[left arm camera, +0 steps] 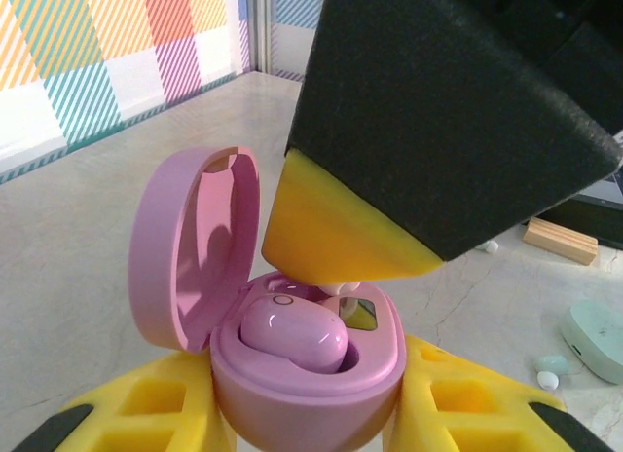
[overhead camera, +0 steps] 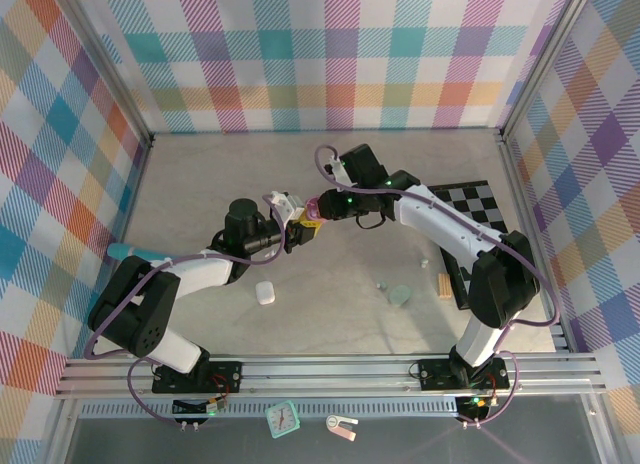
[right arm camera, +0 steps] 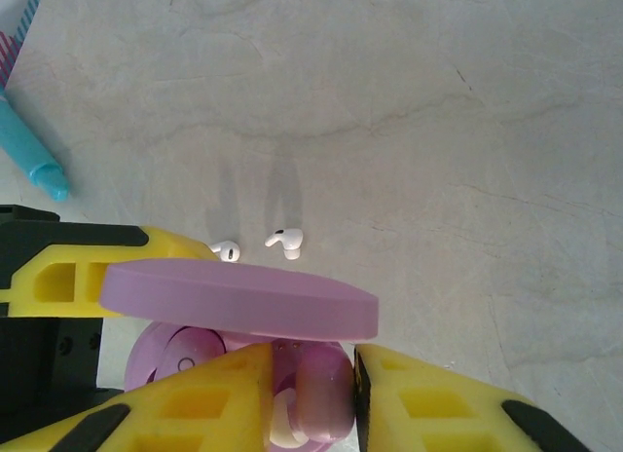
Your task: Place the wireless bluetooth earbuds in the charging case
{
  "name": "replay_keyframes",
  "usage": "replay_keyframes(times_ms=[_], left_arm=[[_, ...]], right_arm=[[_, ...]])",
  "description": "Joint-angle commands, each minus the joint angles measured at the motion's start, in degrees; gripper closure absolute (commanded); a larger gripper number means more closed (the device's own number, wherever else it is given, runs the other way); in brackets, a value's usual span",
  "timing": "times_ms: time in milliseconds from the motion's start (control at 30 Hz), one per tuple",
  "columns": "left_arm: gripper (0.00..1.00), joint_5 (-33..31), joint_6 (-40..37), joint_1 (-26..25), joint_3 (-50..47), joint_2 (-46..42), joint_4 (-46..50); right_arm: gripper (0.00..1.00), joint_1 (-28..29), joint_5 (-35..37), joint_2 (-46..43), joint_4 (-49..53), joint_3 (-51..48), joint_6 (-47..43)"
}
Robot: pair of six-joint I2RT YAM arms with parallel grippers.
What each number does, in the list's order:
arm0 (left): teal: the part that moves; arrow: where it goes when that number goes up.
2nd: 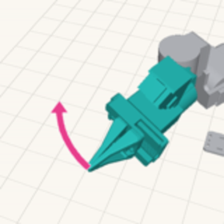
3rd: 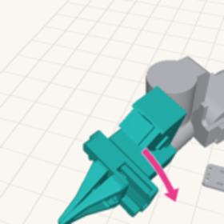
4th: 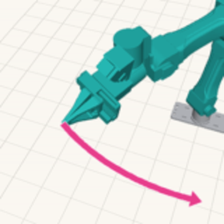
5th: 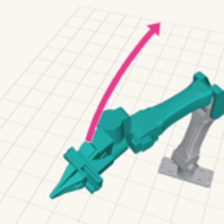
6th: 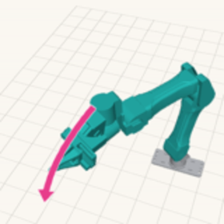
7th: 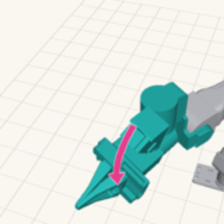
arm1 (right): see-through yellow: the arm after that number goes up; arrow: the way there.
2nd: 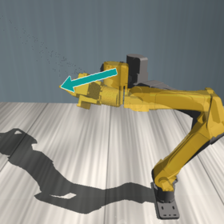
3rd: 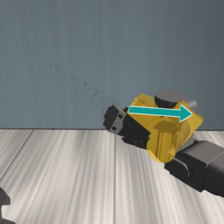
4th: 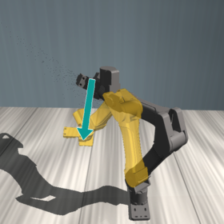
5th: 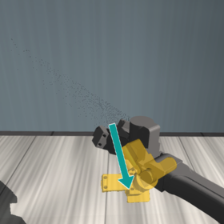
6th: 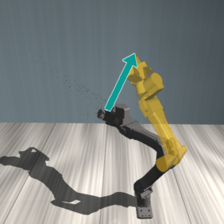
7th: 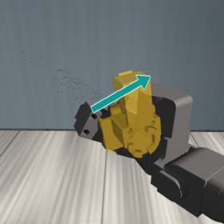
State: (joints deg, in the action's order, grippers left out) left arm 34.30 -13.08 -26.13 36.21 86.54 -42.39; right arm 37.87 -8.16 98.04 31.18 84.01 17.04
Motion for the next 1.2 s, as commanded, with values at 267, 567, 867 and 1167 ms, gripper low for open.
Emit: replay_keyframes(times_ms=[267, 567, 867, 1167], left_arm=[[0.68, 1.6, 0.4, -0.5, 1.5, 0.4, -4.3], [0.68, 1.8, 0.5, -0.4, 1.6, 0.2, -4.5], [0.68, 2.1, 2.9, -0.5, 1.5, 0.1, -6.2], [0.68, 2.9, 5.0, -0.5, 1.7, 0.8, -8.5]], right_arm=[[0.71, 0.5, -1.2, -1.1, 0.5, 0.6, 0.1], [0.74, 0.5, -0.9, -1.7, 0.0, -0.3, 0.1], [0.78, 0.6, 1.4, -3.6, -4.5, -4.2, -1.3], [0.79, 1.7, 5.4, -5.5, -8.2, -7.0, -5.0]])
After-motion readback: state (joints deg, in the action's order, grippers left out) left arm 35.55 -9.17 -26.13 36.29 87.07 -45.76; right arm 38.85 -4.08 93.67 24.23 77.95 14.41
